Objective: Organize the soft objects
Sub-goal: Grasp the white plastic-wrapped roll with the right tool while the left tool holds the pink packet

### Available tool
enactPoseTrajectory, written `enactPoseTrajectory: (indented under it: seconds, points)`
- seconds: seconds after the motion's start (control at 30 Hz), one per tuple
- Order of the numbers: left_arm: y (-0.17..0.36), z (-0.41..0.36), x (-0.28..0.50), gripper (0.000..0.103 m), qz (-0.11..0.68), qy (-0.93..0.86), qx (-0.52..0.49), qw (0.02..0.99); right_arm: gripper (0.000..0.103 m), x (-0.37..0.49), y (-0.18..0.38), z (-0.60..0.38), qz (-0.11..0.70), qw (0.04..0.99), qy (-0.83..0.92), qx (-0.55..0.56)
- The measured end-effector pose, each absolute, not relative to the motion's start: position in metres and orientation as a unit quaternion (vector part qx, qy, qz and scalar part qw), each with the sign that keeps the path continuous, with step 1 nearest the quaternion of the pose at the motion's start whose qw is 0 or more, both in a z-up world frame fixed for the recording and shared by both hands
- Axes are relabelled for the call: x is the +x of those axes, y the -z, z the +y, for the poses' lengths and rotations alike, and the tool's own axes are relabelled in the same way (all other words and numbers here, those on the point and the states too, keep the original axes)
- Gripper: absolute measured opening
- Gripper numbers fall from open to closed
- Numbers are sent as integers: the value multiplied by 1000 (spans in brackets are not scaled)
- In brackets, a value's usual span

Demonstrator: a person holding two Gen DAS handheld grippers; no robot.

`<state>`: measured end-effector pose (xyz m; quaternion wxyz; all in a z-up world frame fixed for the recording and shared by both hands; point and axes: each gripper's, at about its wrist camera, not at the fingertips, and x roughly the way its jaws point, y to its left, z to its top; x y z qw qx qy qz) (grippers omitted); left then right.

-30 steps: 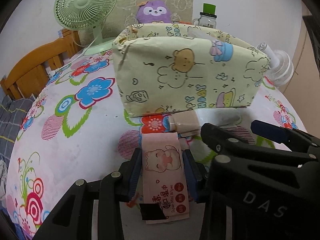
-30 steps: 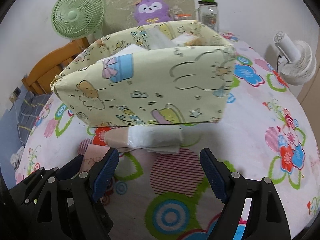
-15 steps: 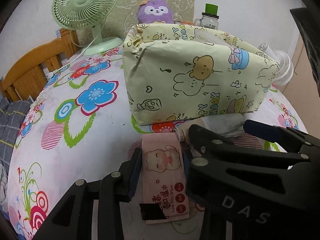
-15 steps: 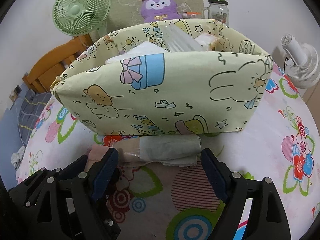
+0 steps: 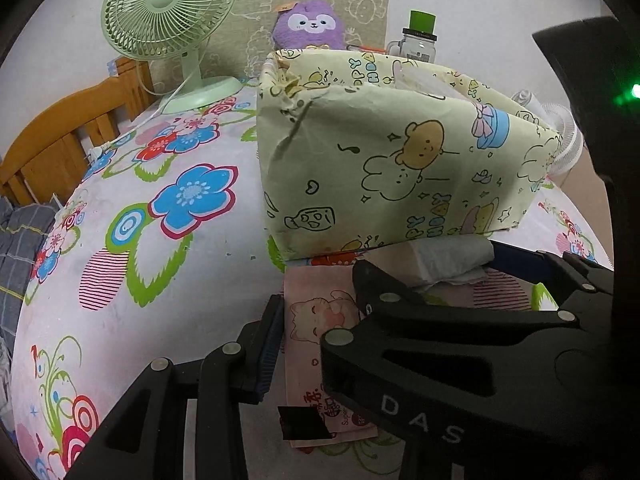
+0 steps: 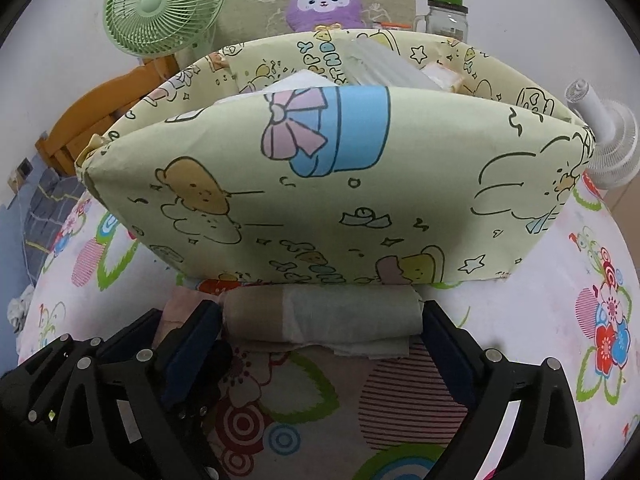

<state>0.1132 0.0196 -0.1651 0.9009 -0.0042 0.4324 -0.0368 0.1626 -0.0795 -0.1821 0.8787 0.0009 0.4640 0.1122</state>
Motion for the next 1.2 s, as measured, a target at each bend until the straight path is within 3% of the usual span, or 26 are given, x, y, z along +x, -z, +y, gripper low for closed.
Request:
enactPoseTrajectory:
  seconds: [0.33,0.5,1.2]
  points:
    - [165,15,114,42,431,27,1,902,77,156,180,-90,451,887,-101,1]
    - [165,11,112,42,431,25,0,902,71,150,177,-96,447,888,-107,8]
    - [153,-13,93,42,419,31,4,907,66,120,162,-124,428,897,-103,35]
